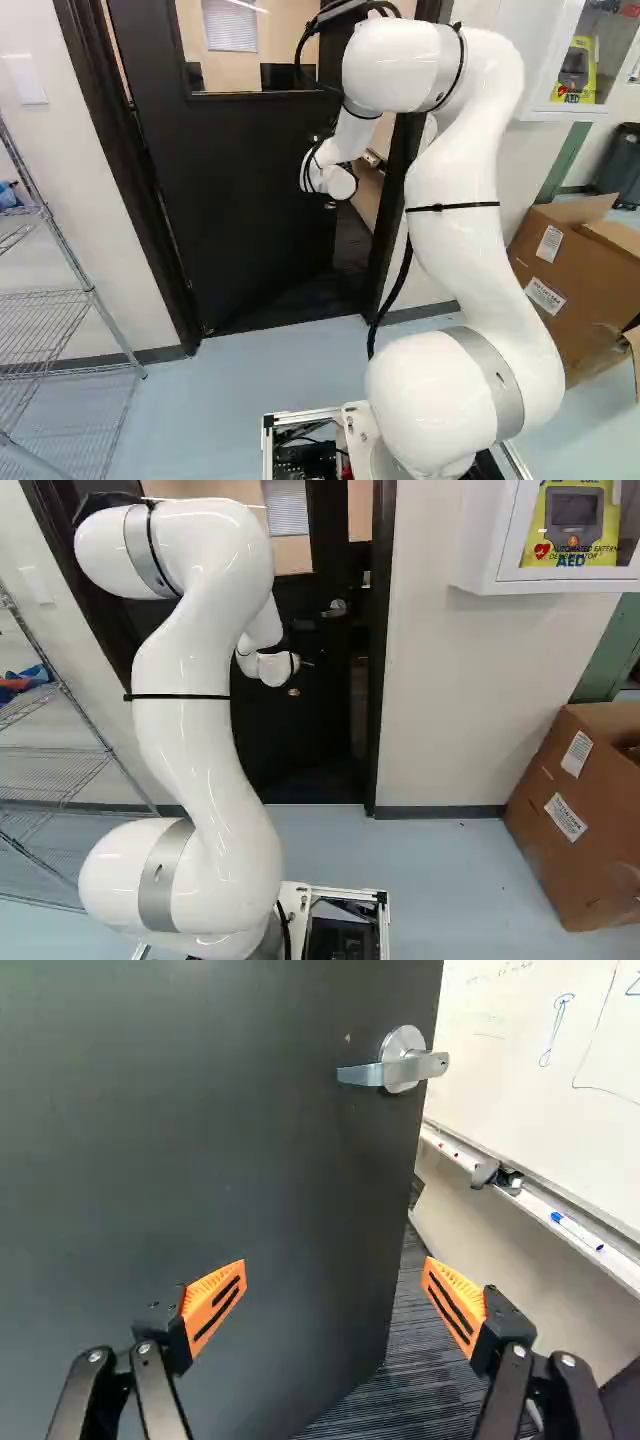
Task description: Open the door and move inside
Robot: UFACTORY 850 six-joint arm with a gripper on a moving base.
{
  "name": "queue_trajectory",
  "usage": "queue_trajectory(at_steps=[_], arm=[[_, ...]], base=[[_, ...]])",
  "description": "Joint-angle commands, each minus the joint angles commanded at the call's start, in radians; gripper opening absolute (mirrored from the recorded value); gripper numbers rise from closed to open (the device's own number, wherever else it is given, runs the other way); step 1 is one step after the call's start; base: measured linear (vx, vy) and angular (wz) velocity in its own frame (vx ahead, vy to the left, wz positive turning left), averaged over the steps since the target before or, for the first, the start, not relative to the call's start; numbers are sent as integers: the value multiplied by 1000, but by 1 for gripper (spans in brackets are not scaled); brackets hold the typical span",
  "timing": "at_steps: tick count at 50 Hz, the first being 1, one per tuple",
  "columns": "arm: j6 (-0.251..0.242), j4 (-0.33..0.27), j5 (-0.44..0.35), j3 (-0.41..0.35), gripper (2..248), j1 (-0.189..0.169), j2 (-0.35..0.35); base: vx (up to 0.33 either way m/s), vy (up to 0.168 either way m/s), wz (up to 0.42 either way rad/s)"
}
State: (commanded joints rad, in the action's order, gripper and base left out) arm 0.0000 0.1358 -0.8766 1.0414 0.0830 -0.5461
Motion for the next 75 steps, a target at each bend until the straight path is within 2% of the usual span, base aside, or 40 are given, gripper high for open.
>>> queue_trajectory(at_steps=[46,75], arm=[[0,-1,0,-270,247,-25,212],[0,-30,0,-429,247,-50,348]], base=[[0,0,0],[0,0,0]])
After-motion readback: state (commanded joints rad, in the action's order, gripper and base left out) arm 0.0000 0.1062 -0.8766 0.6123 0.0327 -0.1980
